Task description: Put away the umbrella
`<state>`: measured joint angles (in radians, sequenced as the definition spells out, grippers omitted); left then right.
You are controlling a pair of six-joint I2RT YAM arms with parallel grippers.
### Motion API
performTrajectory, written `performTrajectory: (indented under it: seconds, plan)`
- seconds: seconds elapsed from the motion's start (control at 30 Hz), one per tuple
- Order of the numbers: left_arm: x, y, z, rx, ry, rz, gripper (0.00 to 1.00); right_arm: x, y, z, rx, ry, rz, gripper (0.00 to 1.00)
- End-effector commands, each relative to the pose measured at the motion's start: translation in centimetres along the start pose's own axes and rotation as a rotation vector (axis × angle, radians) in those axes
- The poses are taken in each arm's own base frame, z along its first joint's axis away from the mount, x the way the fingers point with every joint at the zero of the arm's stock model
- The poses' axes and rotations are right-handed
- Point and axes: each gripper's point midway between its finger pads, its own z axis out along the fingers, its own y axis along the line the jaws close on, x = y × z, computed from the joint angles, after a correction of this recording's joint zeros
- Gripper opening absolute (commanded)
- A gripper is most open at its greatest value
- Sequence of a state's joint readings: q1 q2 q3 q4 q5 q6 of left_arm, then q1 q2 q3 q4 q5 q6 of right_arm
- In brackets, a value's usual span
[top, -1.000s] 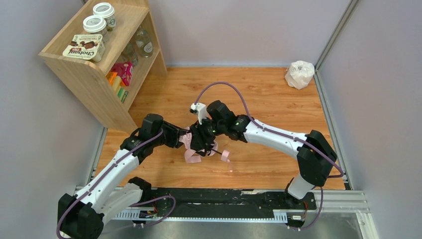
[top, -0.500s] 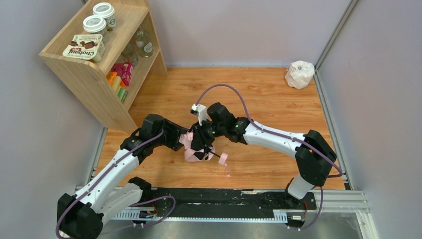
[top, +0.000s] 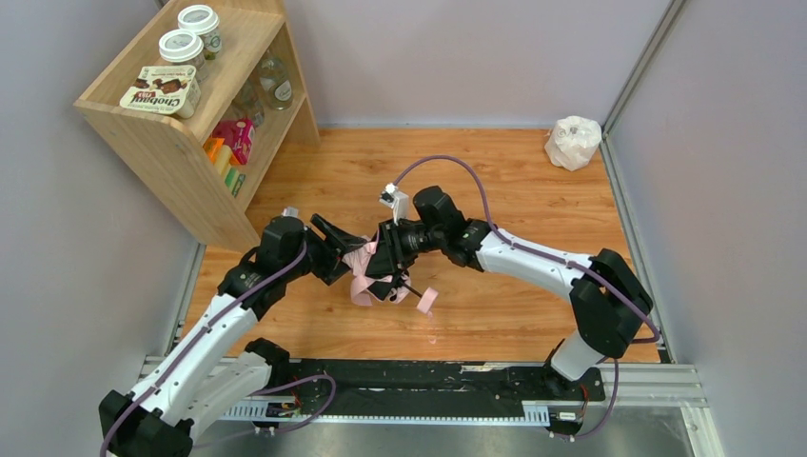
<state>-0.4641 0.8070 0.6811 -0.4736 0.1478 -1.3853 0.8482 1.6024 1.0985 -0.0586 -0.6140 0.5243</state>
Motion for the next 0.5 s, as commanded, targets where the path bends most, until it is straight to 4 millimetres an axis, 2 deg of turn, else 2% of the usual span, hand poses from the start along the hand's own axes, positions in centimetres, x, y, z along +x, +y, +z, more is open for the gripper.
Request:
performTrajectory:
  seconds: [0.0,0.17,0.3,0.47]
  plan:
    - [0.0,-0.4,-0.7,0.006,-0.003,0.055,0.74,-3.2,5.0,-2.2,-0.15,-0.091,-0.067,0.0]
    - [0.0,-0.8,-0.7,0.031,-0.004,0.068,0.74,-3.5,7.2,-2.9,-0.244,-0.084,-0.06,0.0]
    - [0.3,-1.8,0.3,0.105,0.016,0.05,0.75,-3.0,9.1,-3.5,-0.344,-0.044,-0.047,0.0]
    - [0.6,-2.0,1.3,0.103,0.017,0.073,0.75,-3.1,10.9,-4.4,-0.431,-0.004,-0.021,0.0]
